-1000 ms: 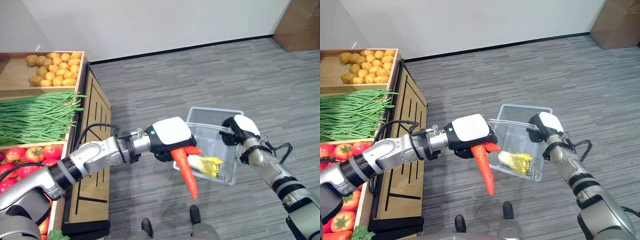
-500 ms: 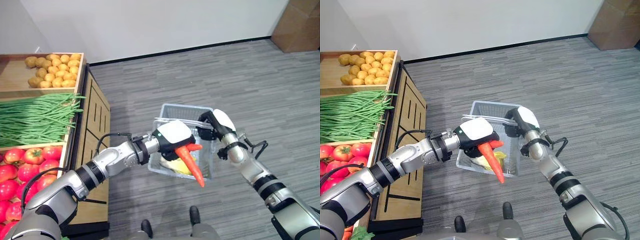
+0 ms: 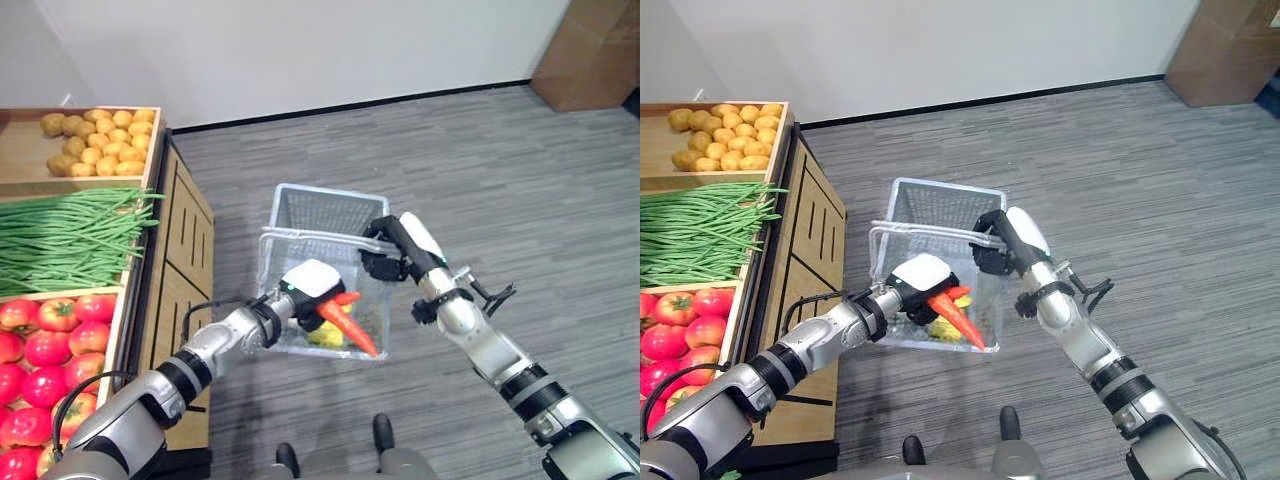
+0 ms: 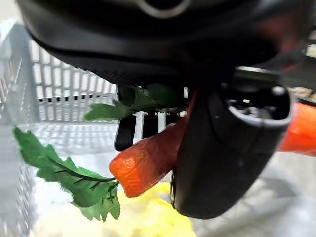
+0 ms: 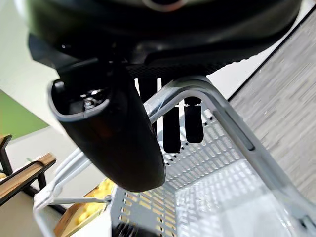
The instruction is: Get the vegetables into the basket
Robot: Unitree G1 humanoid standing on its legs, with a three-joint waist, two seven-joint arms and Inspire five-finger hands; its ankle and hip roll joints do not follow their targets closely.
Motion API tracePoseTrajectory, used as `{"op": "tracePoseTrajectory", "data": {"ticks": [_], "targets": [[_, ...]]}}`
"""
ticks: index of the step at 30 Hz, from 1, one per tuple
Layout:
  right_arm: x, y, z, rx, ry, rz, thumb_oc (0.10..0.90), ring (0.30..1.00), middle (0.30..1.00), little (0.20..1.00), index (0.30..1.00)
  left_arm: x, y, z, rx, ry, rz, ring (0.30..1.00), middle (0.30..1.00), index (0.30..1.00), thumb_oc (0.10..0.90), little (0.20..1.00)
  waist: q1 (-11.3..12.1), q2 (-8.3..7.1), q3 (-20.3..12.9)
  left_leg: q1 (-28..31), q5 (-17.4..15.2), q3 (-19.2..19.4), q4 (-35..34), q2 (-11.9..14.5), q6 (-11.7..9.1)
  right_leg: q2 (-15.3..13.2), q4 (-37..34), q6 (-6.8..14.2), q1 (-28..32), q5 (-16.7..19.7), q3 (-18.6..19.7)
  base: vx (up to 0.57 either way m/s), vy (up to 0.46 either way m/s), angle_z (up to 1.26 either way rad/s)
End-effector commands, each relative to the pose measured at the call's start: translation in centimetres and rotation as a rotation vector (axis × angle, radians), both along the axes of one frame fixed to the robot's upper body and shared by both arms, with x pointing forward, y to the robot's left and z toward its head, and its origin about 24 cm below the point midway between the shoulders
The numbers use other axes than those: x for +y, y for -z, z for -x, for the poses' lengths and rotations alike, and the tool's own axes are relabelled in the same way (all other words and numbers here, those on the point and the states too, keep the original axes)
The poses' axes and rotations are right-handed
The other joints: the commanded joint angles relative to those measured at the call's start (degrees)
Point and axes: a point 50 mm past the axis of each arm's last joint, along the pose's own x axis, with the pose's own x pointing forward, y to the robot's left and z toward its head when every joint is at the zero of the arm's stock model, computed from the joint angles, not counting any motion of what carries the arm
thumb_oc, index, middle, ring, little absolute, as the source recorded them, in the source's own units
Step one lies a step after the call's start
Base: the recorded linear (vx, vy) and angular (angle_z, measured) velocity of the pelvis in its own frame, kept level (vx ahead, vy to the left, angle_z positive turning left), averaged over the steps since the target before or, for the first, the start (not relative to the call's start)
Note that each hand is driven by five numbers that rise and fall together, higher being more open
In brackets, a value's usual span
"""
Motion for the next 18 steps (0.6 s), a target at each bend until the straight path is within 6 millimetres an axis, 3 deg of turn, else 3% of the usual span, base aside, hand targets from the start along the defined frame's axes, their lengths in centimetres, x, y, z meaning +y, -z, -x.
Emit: {"op": "tracePoseTrajectory", "data": {"ticks": [1, 3, 4, 14, 16, 18], "targets": [[3.4, -7.3, 0.7, -0.31, -0.199, -0.285, 0.4, 0.3, 0.3, 0.3, 0.3, 1.9, -1.7, -2.7, -0.155, -0.13, 0.006, 0.3, 0.3, 0.3, 0.4, 0.3, -0.41, -1.88, -6.33, 0.1, -1.12, -1.21, 0.11, 1.46, -1.83, -2.72, -0.03, 4.83, 3.5, -3.27, -3.82, 0.0, 0.0, 0.0], [3.5, -7.1, 1.2, -0.3, -0.217, -0.286, 0.4, 0.3, 0.3, 0.3, 0.3, 3.0, -1.0, -2.7, -0.15, -0.19, -0.029, 0.594, 0.594, 0.594, 0.61, 0.594, -0.48, -1.94, -6.17, 0.08, -1.05, -1.11, 0.11, 1.52, -1.88, -2.7, 0.0, 4.79, 3.47, -3.24, -3.8, -0.01, -0.007, -0.03], [3.5, -6.8, 1.8, -0.289, -0.233, -0.273, 0.4, 0.3, 0.3, 0.3, 0.3, 4.1, 0.1, -2.5, -0.145, -0.237, -0.082, 1.0, 1.0, 1.0, 0.9, 1.0, -0.64, -1.91, -6.14, 0.13, -1.03, -0.97, 0.11, 1.64, -1.97, -2.63, 0.0, 4.79, 3.42, -3.28, -3.69, -0.01, -0.014, -0.06], [3.1, -6.4, 2.0, -0.285, -0.216, -0.243, 0.4, 0.3, 0.3, 0.3, 0.3, 4.4, 1.9, -1.6, -0.099, -0.246, -0.149, 1.0, 1.0, 1.0, 0.9, 1.0, -0.7, -1.86, -5.99, 0.27, -0.99, -0.8, 0.11, 1.77, -1.98, -2.49, 0.02, 4.56, 3.52, -3.38, -3.38, 0.0, -0.003, -0.02], [3.0, -6.0, 1.8, -0.271, -0.201, -0.227, 0.4, 0.3, 0.3, 0.3, 0.3, 3.7, 1.9, -1.4, -0.103, -0.223, -0.128, 1.0, 1.0, 1.0, 0.9, 1.0, -0.63, -1.83, -6.01, 0.25, -0.96, -0.84, 0.11, 1.75, -1.96, -2.48, 0.0, 4.54, 3.57, -3.39, -3.5, -0.01, -0.005, -0.06], [2.4, -5.3, 1.4, -0.255, -0.154, -0.2, 0.4, 0.3, 0.3, 0.3, 0.3, 0.9, 0.3, -1.0, -0.14, -0.104, -0.016, 1.0, 1.0, 1.0, 0.9, 1.0, -0.28, -1.82, -6.09, -0.01, -0.93, -1.41, 0.11, 1.67, -1.84, -2.53, 0.0, 4.48, 3.66, -3.51, -3.86, -0.01, -0.004, -0.02]]}}
